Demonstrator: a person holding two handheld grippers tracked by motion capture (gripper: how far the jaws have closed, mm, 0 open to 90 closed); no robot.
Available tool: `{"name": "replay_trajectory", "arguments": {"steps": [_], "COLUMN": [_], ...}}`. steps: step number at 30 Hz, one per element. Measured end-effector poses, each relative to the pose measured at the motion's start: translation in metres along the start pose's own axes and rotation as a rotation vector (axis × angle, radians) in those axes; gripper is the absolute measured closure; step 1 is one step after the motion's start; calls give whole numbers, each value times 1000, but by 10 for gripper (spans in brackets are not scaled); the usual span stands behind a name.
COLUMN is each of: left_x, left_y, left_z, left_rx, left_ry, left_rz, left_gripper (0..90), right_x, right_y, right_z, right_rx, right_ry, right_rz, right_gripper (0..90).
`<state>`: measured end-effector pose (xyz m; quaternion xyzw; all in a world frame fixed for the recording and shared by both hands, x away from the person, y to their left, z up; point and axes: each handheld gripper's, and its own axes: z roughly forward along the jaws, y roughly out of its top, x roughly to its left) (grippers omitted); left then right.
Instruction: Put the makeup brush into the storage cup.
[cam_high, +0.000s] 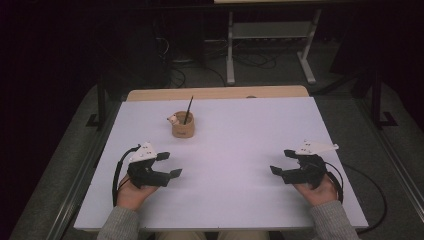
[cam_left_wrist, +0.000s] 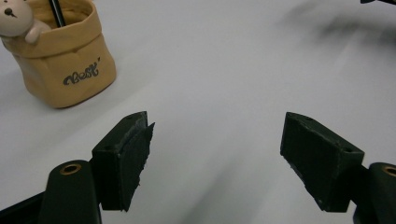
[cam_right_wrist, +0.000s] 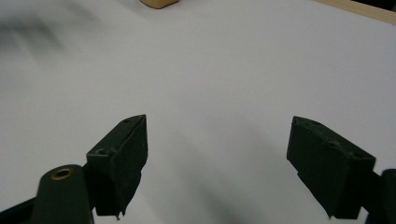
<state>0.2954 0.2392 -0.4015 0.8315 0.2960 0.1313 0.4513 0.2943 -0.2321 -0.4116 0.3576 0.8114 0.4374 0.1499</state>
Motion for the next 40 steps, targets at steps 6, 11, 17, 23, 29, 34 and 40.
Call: {"name": "replay_trajectory", "arguments": {"steps": [6,11,17,23,29,34,40], "left_x": [-1,-2,-1,-1,0,-2,-1], "left_y": [-6,-9,-13,-14,-16,-16,-16], "left_z": [-3,-4,-6,-8,-8,-8,-10], "left_rx": [-5,1,5,3,4,4,-8], "left_ry": [4,13,22,26,28,26,30], "left_rz": [-5,-6,-6,-4,-5,-3,2], "left_gripper": [233,233,230,225,216,213,213], "right_x": [0,0,-1,0,0,2,3], "right_y": [-1,-2,-2,-2,-3,-2,-2], "right_z": [0,0,-1,-1,0,2,3], "right_rx": [3,-1,-3,0,3,10,16], "right_ry": [2,6,10,15,17,17,18], "right_rz": [2,3,3,1,-3,-10,-18], "right_gripper": [194,194,194,194,194,197,197]}}
